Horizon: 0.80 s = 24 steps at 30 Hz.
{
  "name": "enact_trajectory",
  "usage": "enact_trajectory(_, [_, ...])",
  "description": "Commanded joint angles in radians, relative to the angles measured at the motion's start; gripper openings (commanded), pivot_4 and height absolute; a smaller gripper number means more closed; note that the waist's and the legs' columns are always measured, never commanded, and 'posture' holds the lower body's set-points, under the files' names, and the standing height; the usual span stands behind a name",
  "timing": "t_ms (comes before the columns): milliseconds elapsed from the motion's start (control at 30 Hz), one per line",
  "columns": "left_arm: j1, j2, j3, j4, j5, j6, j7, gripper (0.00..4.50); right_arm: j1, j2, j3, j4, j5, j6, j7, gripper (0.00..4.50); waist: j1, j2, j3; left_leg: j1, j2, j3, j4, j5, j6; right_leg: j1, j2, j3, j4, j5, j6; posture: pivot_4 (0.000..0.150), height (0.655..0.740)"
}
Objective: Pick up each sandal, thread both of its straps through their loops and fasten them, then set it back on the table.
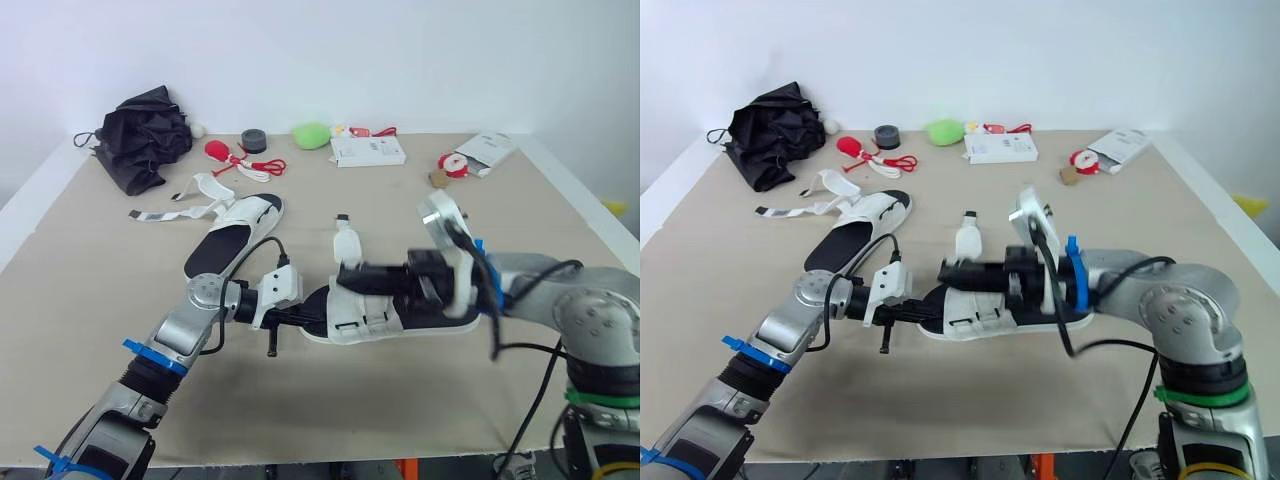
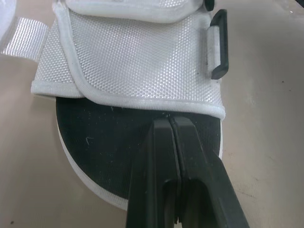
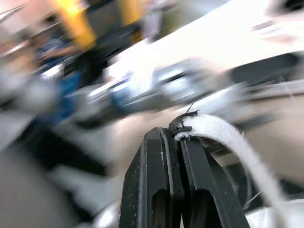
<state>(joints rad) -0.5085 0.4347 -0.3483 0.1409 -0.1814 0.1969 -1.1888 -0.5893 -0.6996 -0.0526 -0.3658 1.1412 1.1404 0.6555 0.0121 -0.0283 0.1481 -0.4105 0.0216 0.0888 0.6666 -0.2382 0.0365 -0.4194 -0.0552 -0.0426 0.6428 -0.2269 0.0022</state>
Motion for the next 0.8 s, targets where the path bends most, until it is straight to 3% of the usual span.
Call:
enact_trajectory(33, [0.035, 0.012, -0.049, 0.073, 0.056, 0.033, 0.002, 0.0, -0.024, 0.012, 0.032, 0.05, -0.087, -0.036, -0.002, 0.02, 0.0, 0.0, 0.0, -0.001, 0.0, 0.0, 0.0, 0.0, 0.0, 0.0, 0.0, 0.0, 0.0, 0.0, -0.001, 0.15, 0.74])
enact_trajectory(200, [0.033, 0.009, -0.049, 0.075, 0.058, 0.032, 0.0, 0.0, -0.008, 0.024, 0.09, 0.12, -0.2, -0.072, 0.029, 0.02, 0.0, 0.0, 0.0, -0.003, 0.0, 0.001, 0.0, -0.001, 0.001, -0.002, -0.001, 0.0, 0.0, 0.0, -0.001, 0.15, 0.74])
enact_trajectory(233, [0.032, 0.009, -0.048, 0.075, 0.058, 0.032, 0.001, 0.0, -0.012, 0.033, 0.087, 0.16, -0.224, -0.076, 0.014, 0.78, 0.0, 0.0, 0.0, -0.003, 0.0, 0.001, 0.0, -0.001, 0.001, -0.002, -0.001, 0.0, 0.0, 0.0, 0.0, 0.15, 0.74])
enact_trajectory(333, [0.033, 0.01, -0.047, 0.074, 0.056, 0.033, 0.004, 0.0, -0.024, 0.058, 0.04, 0.263, -0.248, -0.068, -0.01, 2.01, 0.0, 0.0, 0.0, -0.003, 0.0, 0.001, 0.001, 0.0, 0.002, -0.002, -0.001, 0.0, 0.0, 0.001, 0.001, 0.15, 0.74])
enact_trajectory(400, [0.034, 0.012, -0.047, 0.074, 0.056, 0.033, 0.004, 0.0, -0.03, 0.06, 0.035, 0.304, -0.274, -0.066, -0.011, 3.16, 0.0, 0.001, 0.0, -0.003, 0.0, 0.001, 0.001, 0.0, 0.002, -0.002, -0.001, 0.0, 0.0, 0.001, 0.0, 0.15, 0.74])
enact_trajectory(533, [0.035, 0.012, -0.046, 0.073, 0.056, 0.034, 0.003, 0.0, -0.059, 0.079, 0.033, 0.39, -0.33, -0.056, -0.043, 4.38, -0.001, 0.001, -0.001, -0.003, 0.0, 0.001, 0.001, 0.0, 0.002, -0.002, 0.0, 0.0, 0.0, 0.001, 0.0, 0.15, 0.74])
enact_trajectory(700, [0.029, 0.008, -0.049, 0.079, 0.057, 0.033, 0.003, 0.0, -0.081, 0.088, -0.014, 0.387, -0.305, -0.056, 0.007, 4.38, -0.001, 0.001, -0.001, -0.003, 0.0, 0.001, 0.001, 0.0, 0.002, -0.002, 0.0, 0.0, 0.0, 0.002, 0.0, 0.15, 0.74])
enact_trajectory(800, [0.03, 0.008, -0.049, 0.078, 0.058, 0.033, 0.002, 0.0, -0.099, 0.049, -0.111, 0.362, -0.199, -0.028, 0.112, 4.38, 0.0, 0.001, 0.0, -0.003, 0.0, 0.002, 0.001, 0.0, 0.002, -0.002, 0.0, 0.0, 0.0, 0.002, 0.002, 0.15, 0.74])
